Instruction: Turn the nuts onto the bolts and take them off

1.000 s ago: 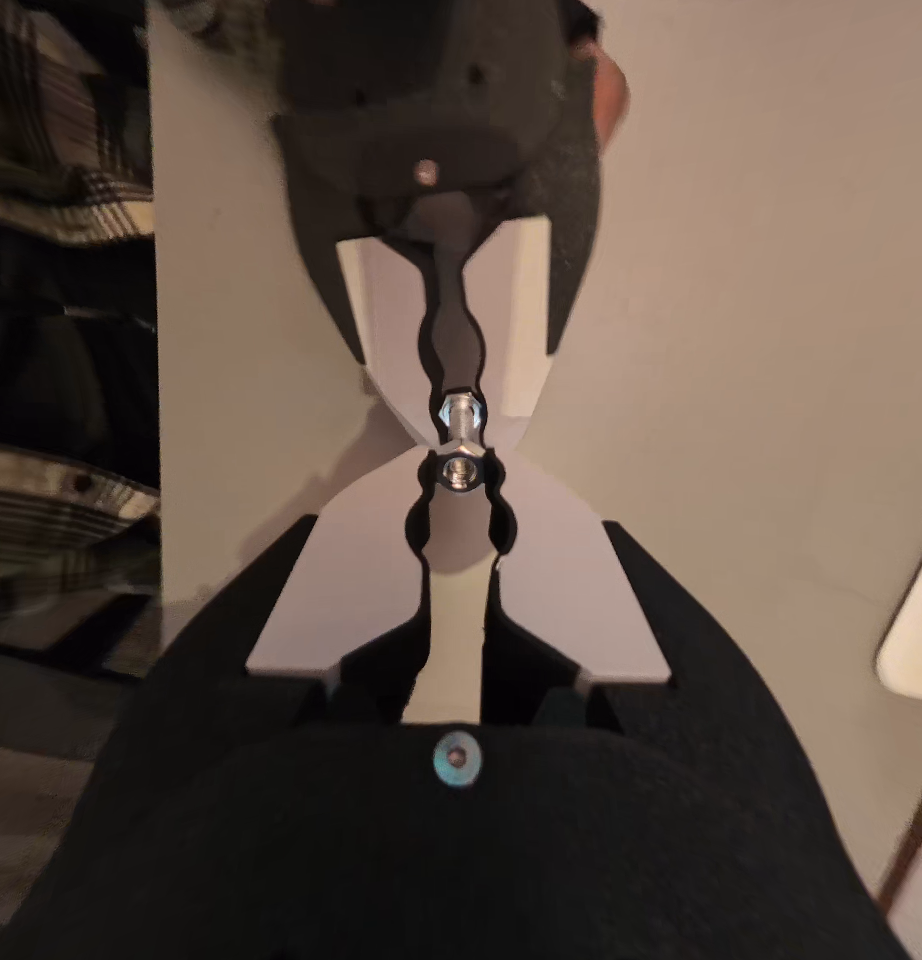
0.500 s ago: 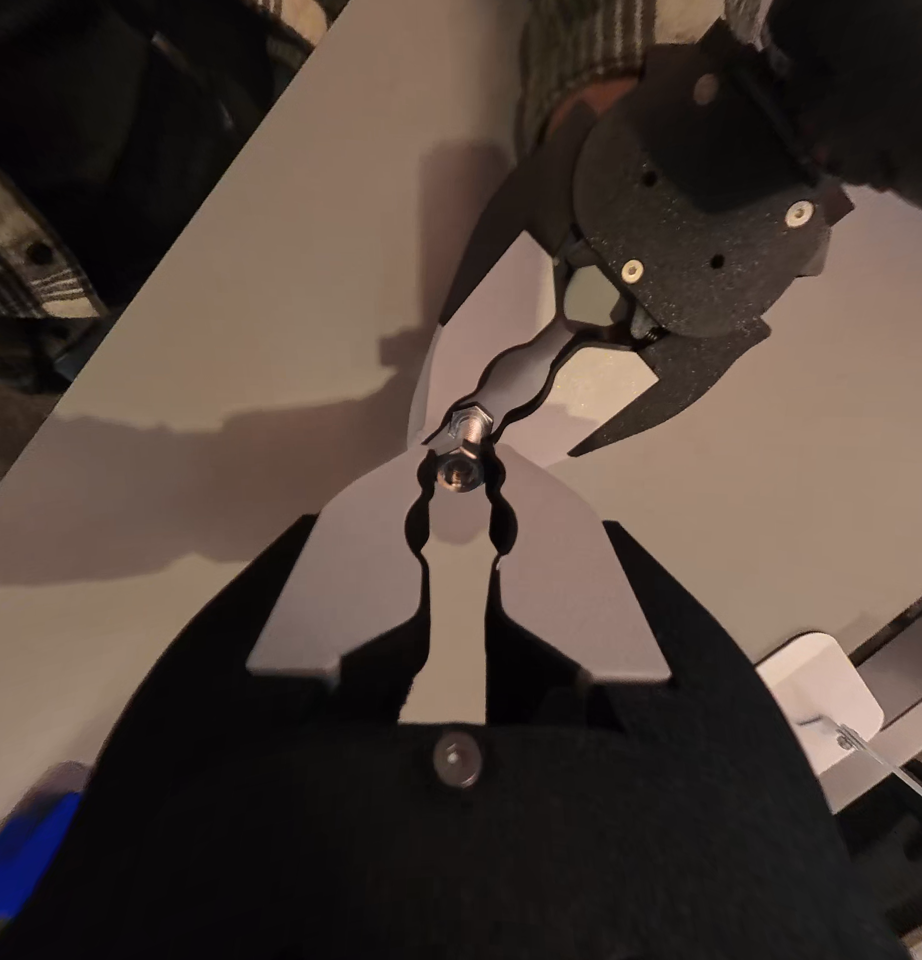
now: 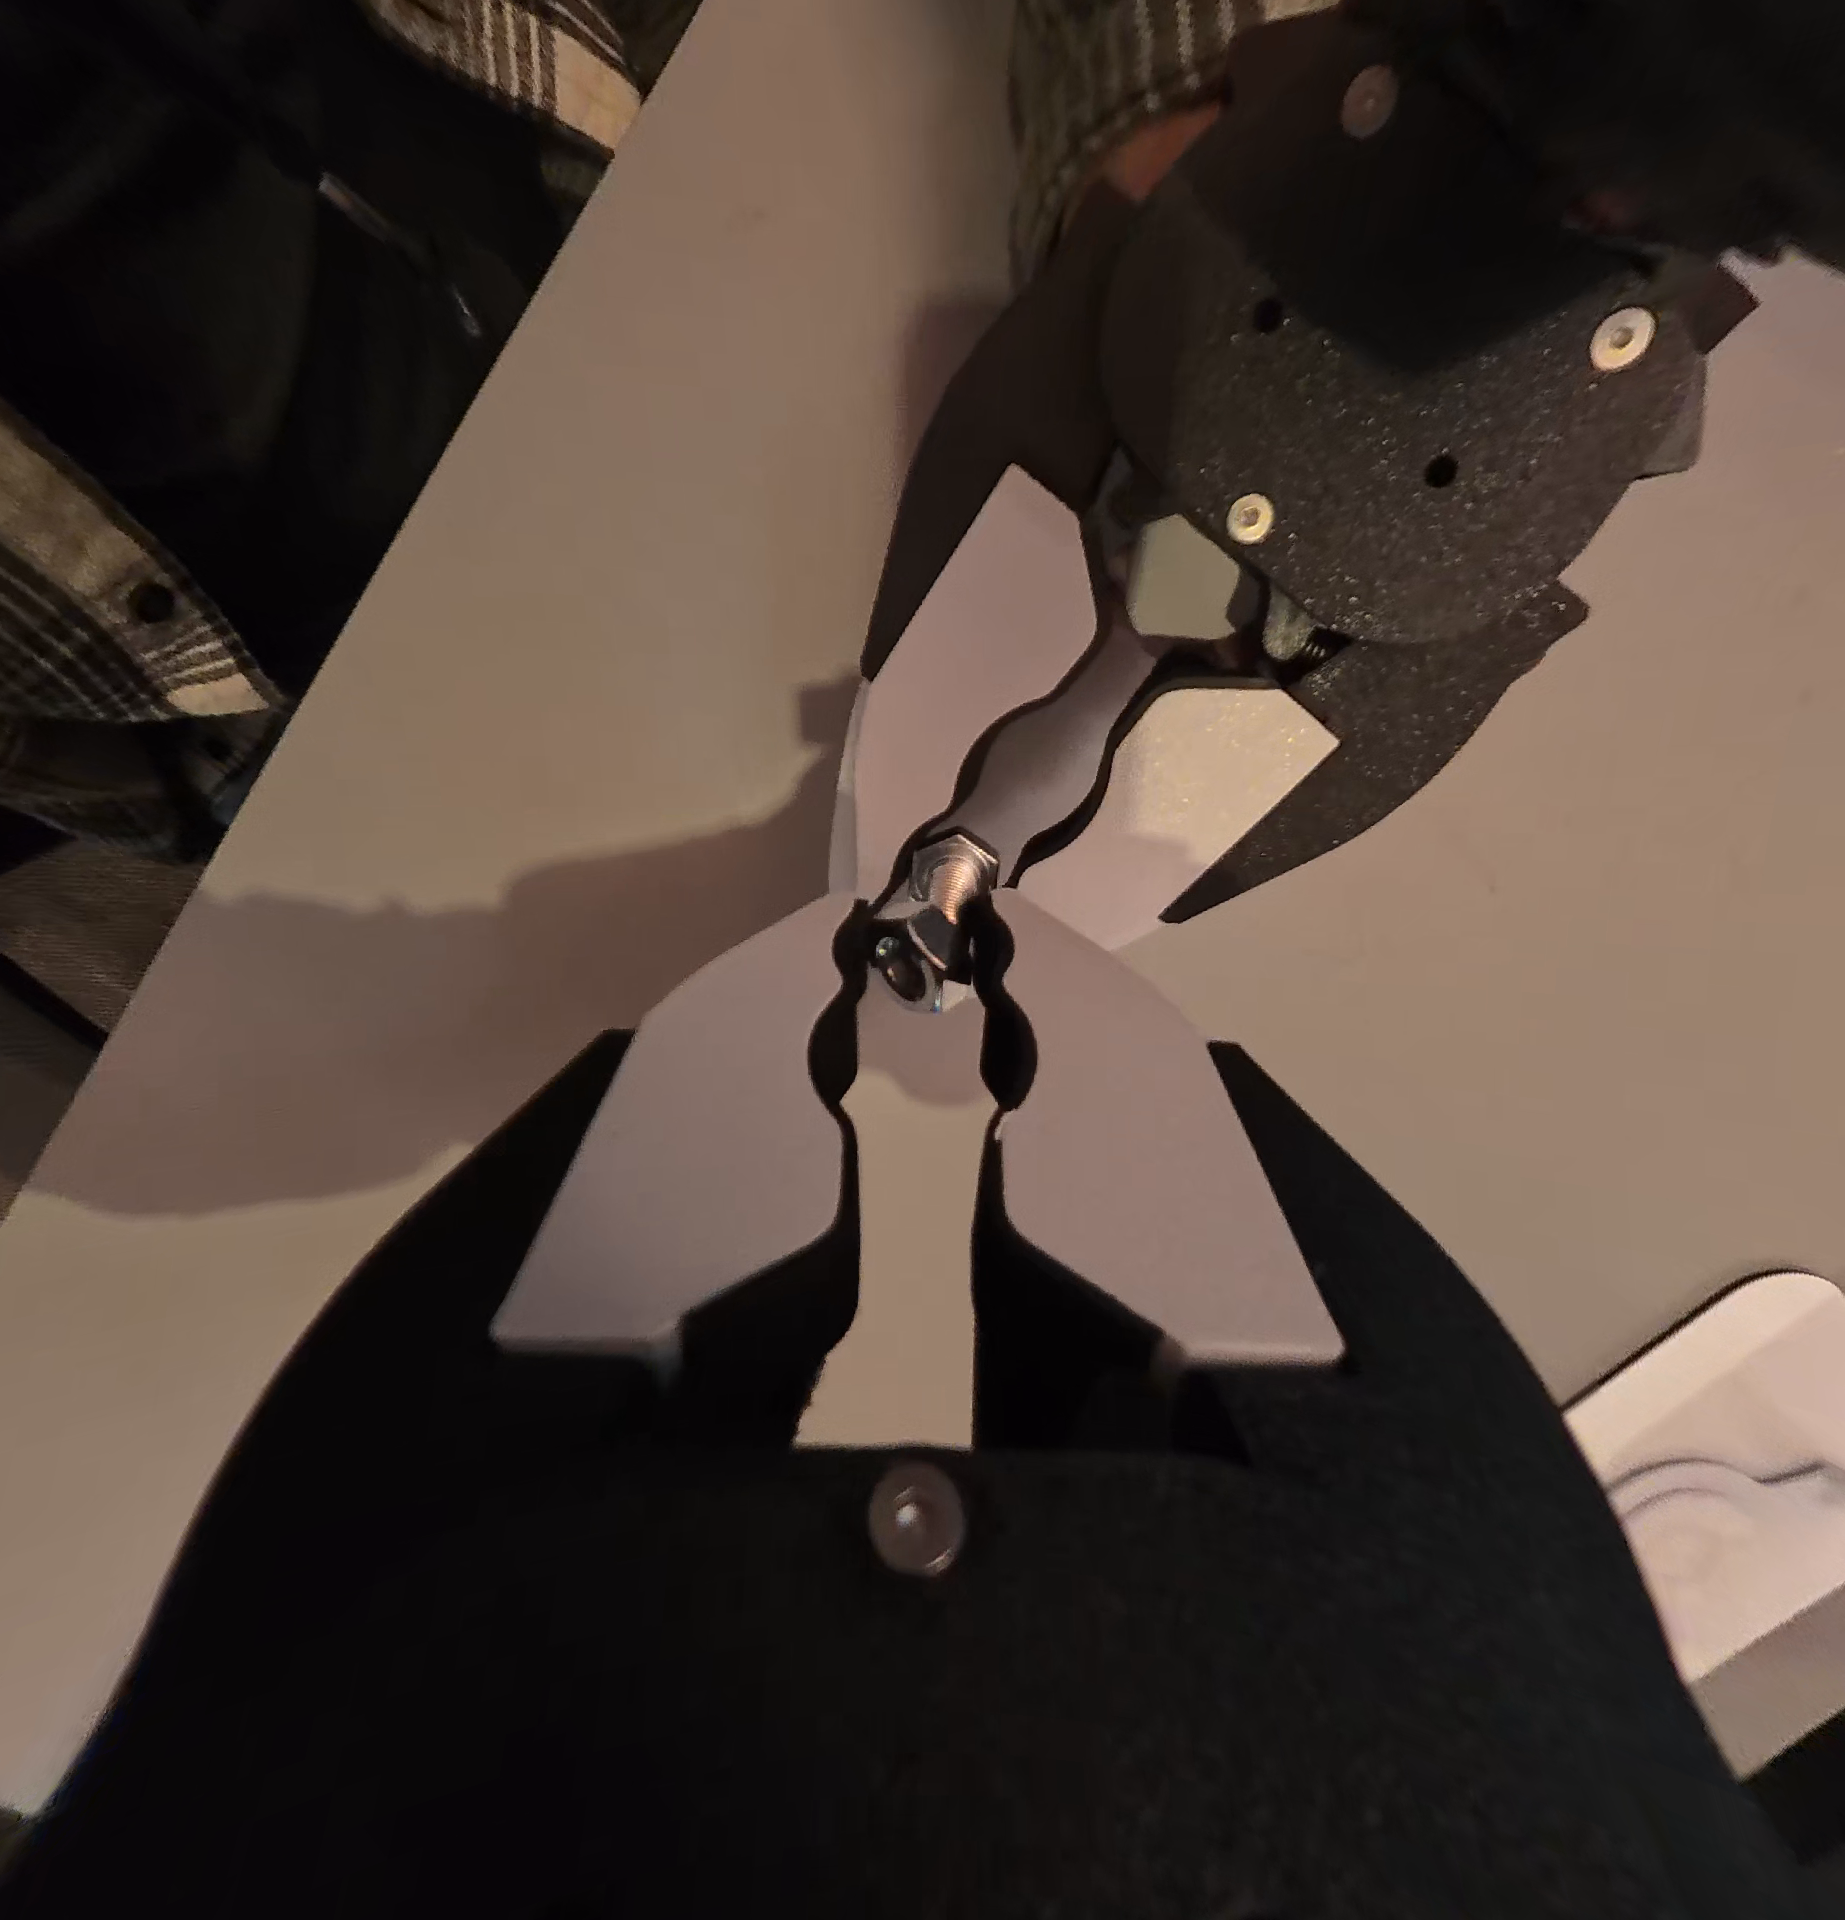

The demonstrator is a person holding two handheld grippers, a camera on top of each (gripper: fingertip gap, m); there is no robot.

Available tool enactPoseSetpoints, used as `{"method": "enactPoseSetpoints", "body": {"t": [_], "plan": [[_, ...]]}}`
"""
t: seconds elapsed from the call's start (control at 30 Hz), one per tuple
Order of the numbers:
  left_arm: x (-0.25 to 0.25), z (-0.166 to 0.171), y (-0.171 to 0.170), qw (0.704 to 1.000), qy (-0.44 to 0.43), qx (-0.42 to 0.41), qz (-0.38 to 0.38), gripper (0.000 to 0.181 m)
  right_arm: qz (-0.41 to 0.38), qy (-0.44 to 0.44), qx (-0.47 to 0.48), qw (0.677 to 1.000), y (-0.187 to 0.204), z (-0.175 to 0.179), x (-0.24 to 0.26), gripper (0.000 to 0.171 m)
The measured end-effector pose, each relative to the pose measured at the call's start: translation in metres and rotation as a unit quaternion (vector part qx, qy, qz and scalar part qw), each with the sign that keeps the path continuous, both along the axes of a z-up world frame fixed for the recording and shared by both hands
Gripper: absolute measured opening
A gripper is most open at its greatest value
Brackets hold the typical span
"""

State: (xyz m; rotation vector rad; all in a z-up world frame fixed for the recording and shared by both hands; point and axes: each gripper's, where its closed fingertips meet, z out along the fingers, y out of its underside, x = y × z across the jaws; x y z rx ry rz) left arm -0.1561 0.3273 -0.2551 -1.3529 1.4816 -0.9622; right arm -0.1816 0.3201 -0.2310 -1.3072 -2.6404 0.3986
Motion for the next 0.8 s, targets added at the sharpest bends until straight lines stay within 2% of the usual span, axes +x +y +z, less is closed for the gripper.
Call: {"method": "enactPoseSetpoints", "body": {"t": [0.03, 0.3, 0.5, 0.67, 0.73, 0.8], "plan": [[0.000, -0.001, 0.000, 1.000, 0.002, 0.001, -0.001, 0.016, -0.004, -0.003, -0.004, 1.000, 0.000, -0.001, 0.001, 0.019], [0.000, -0.006, 0.004, 1.000, 0.017, -0.001, 0.011, 0.016, -0.088, 0.019, -0.064, 0.994, 0.002, -0.003, 0.002, 0.019], [0.001, -0.017, 0.007, 0.999, 0.048, 0.000, 0.023, 0.016, -0.165, 0.061, -0.115, 0.978, 0.006, -0.012, 0.007, 0.019], [-0.002, -0.032, 0.015, 0.996, 0.085, -0.004, 0.041, 0.016, -0.227, 0.097, -0.119, 0.962, 0.021, -0.015, 0.021, 0.019], [-0.004, -0.033, 0.020, 0.995, 0.089, -0.001, 0.049, 0.016, -0.274, 0.093, -0.106, 0.951, 0.036, -0.026, 0.034, 0.019], [-0.009, -0.028, 0.028, 0.995, 0.075, -0.004, 0.063, 0.016, -0.325, 0.050, -0.115, 0.937, 0.044, -0.047, 0.052, 0.019]]}}
